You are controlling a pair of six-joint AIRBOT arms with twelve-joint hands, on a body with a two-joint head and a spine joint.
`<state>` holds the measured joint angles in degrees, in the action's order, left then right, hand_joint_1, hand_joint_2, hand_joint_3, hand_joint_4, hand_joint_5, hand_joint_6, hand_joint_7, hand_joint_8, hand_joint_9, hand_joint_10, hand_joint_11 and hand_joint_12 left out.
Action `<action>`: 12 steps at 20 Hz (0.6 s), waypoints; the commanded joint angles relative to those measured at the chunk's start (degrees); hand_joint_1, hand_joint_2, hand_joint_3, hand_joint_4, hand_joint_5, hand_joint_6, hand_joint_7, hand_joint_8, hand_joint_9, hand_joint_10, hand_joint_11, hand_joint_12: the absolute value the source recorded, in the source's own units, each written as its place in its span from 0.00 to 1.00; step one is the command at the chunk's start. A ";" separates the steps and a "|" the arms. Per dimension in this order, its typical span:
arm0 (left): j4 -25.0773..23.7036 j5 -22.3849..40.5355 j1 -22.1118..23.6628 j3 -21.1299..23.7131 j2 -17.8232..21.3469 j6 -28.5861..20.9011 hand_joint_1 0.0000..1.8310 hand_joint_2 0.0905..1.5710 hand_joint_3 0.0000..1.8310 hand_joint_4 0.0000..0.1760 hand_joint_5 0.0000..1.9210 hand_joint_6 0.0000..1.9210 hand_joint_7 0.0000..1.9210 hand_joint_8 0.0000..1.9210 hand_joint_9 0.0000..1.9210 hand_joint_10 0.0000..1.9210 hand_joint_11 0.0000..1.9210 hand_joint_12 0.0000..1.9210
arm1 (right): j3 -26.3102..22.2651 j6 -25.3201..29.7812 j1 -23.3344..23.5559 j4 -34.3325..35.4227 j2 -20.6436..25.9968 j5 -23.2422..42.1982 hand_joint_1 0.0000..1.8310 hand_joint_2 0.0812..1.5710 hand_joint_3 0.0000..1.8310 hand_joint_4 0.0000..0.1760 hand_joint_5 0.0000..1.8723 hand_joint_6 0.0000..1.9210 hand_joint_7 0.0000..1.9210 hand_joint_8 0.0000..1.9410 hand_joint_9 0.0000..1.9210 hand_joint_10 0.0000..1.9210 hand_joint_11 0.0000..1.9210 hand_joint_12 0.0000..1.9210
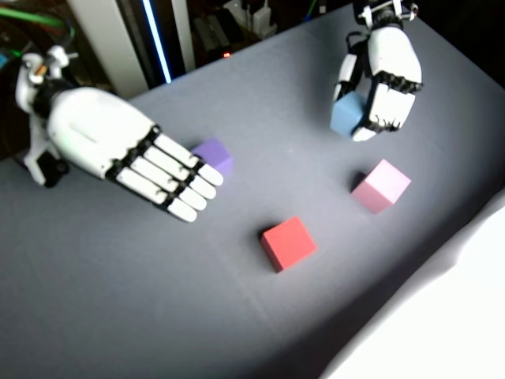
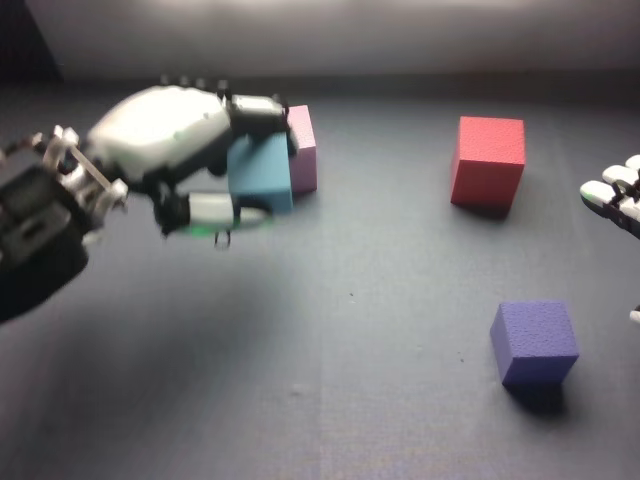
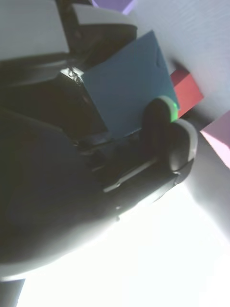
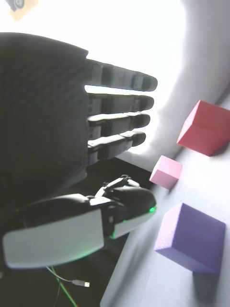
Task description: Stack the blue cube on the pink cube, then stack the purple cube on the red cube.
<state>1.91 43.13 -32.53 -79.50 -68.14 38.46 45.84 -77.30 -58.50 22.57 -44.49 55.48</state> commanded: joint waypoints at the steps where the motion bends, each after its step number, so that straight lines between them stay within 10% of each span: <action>1: 0.63 5.39 1.49 -0.71 -0.19 0.18 0.66 0.79 0.00 0.00 0.40 0.56 0.37 0.89 0.45 1.00 0.50 1.00 | 0.45 0.18 0.15 -0.17 0.07 6.57 0.31 0.86 0.00 0.00 0.00 0.00 0.00 0.00 0.00 0.00 0.00 0.00; 4: 0.73 0.77 6.59 -4.21 -2.33 1.30 0.64 0.77 0.00 0.00 0.43 0.60 0.39 0.79 0.32 0.85 0.28 1.00 | 0.81 0.65 -0.30 -0.11 -0.21 6.55 0.30 0.87 0.00 0.00 0.00 0.00 0.00 0.00 0.00 0.00 0.00 0.00; 12: 3.47 -8.46 11.54 -10.88 -6.47 3.95 0.73 0.76 0.00 0.00 0.40 0.62 0.38 0.71 0.38 0.81 0.30 0.93 | 1.29 1.24 -0.47 -0.15 -1.19 6.02 0.30 0.87 0.00 0.00 0.00 0.00 0.00 0.00 0.00 0.00 0.00 0.00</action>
<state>5.52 28.75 -21.65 -90.59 -74.91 42.52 46.89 -76.31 -59.18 22.98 -45.71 55.07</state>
